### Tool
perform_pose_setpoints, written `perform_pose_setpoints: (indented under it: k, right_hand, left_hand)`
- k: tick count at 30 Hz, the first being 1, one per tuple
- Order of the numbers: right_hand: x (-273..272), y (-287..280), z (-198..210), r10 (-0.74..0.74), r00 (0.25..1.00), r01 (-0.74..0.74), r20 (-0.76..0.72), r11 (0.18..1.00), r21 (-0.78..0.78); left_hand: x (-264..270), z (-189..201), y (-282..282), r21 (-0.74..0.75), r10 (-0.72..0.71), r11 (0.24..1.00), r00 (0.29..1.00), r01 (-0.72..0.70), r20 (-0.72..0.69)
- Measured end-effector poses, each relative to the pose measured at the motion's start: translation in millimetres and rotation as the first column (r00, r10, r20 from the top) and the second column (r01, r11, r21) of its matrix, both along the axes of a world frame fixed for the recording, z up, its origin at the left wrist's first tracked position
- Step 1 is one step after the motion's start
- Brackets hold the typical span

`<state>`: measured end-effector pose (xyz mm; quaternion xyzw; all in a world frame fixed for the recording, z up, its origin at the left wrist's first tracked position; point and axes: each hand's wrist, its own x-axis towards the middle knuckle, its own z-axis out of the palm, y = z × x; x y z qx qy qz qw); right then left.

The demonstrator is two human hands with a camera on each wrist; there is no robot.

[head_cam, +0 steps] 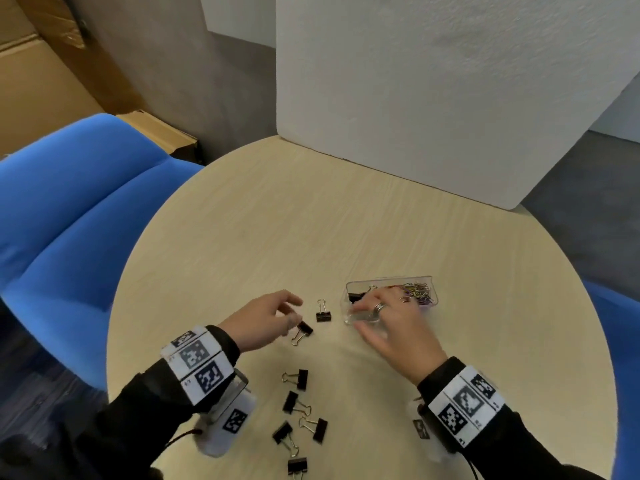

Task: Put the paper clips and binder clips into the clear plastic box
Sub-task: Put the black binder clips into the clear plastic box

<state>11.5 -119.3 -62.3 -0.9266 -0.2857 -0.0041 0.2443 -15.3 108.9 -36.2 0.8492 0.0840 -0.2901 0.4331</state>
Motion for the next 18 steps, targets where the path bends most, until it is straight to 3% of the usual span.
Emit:
perform_pose_setpoints:
  k: [3, 6, 13, 18]
  right_hand:
    - [-21.2, 16.6, -13.5, 0.187, 0.911, -0.225, -0.368, 0.972, -0.063]
    - [-38.0, 33.8, -31.3, 0.208, 0.834, -0.319, -0.512, 0.938, -0.138]
    - [-49.2, 58.8, -49.4, 0.212, 0.871, -0.356, -0.443, 0.894, -0.272]
    - [-49.7, 56.8, -57.6, 0.163, 0.897, -0.298, -0.411, 0.91, -0.289]
  left_hand:
    - [-18.7, -14.5, 11.1, 0.185, -0.216, 0.959, 0.976, 0.216, -0.02]
    - [-36.9, -24.6, 10.4, 0.256, -0.326, 0.908, 0.943, 0.331, -0.061]
    - [-67.6, -43.8, -8.0, 0.358, -0.545, 0.736, 0.816, 0.575, -0.192]
    - [-77.8, -52.8, -20.8, 0.438, -0.631, 0.653, 0.764, 0.618, -0.135]
